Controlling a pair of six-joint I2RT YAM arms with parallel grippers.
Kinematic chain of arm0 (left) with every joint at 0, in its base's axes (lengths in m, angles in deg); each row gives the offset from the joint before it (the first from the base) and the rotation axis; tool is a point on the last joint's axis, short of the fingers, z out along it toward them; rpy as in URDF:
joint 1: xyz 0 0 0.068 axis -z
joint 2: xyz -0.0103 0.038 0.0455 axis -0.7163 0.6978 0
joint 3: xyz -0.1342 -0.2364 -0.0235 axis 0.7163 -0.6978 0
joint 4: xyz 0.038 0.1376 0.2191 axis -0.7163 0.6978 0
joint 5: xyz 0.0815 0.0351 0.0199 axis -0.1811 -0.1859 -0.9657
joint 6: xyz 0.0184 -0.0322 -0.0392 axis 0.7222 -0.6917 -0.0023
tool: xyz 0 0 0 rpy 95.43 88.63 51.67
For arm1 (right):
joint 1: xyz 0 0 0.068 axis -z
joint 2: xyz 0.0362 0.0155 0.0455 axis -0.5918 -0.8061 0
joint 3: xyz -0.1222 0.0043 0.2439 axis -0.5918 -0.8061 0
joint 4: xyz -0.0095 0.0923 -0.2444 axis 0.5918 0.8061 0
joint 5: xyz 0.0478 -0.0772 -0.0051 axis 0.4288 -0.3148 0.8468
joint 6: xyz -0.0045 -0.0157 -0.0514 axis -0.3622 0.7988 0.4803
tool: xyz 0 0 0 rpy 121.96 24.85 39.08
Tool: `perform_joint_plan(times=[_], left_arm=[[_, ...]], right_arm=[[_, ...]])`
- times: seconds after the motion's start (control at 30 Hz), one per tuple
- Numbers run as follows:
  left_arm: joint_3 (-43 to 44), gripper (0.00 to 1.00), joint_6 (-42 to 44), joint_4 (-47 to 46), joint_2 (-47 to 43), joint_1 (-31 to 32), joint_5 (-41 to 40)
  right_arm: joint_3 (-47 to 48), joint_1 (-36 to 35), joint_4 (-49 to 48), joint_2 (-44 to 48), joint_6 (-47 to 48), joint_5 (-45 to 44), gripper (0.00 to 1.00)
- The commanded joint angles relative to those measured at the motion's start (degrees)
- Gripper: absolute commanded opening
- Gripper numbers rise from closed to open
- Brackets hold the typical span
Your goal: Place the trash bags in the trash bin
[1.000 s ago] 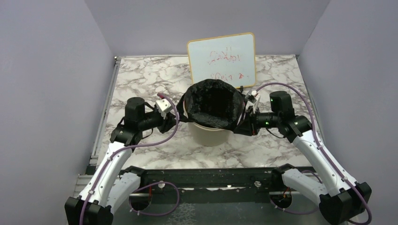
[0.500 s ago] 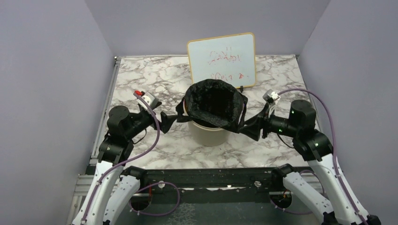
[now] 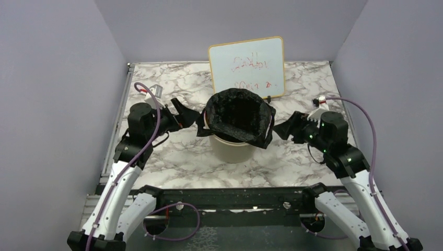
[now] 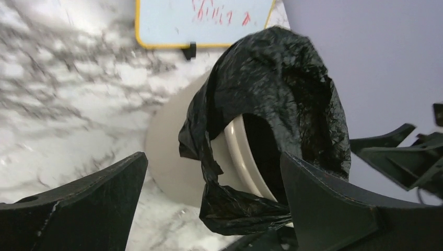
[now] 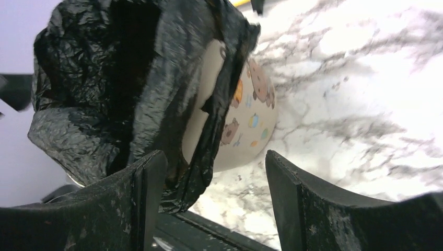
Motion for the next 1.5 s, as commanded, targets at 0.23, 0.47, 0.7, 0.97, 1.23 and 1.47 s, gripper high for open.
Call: perform_joint_plan(times=[0.23, 0.47, 0.7, 0.97, 1.23, 1.47], left_arm=[[-5.91, 0.84, -19.66, 1.86, -2.31, -0.04, 4.70], [-9.06, 0.88, -23.21, 0.29, -2.15, -0.04, 4.75], [-13.33, 0.75, -27.98, -6.08, 1.45, -0.04, 4.36], [-19.37, 0.79, -30.82, -23.72, 3.66, -0.04, 12.36], [-22.75, 0.34, -21.81, -23.55, 8.21, -0.04, 16.47], [-23.07, 0.08, -19.72, -23.86, 12.09, -0.04, 18.42]], right_arm=[[-13.71, 0.08, -10.47, 5.38, -24.92, 2.06, 0.53], [-16.20, 0.08, -13.19, 5.63, -26.06, 3.28, 0.55], [-15.74, 0.04, -12.17, 4.99, -25.05, 2.48, 0.60], [-16.49, 0.08, -12.82, 6.85, -24.62, 1.75, 0.56], [-18.98, 0.06, -18.69, 0.15, -24.15, 13.79, 0.48], [-15.92, 0.06, -13.25, -2.15, -18.39, 9.86, 0.37]])
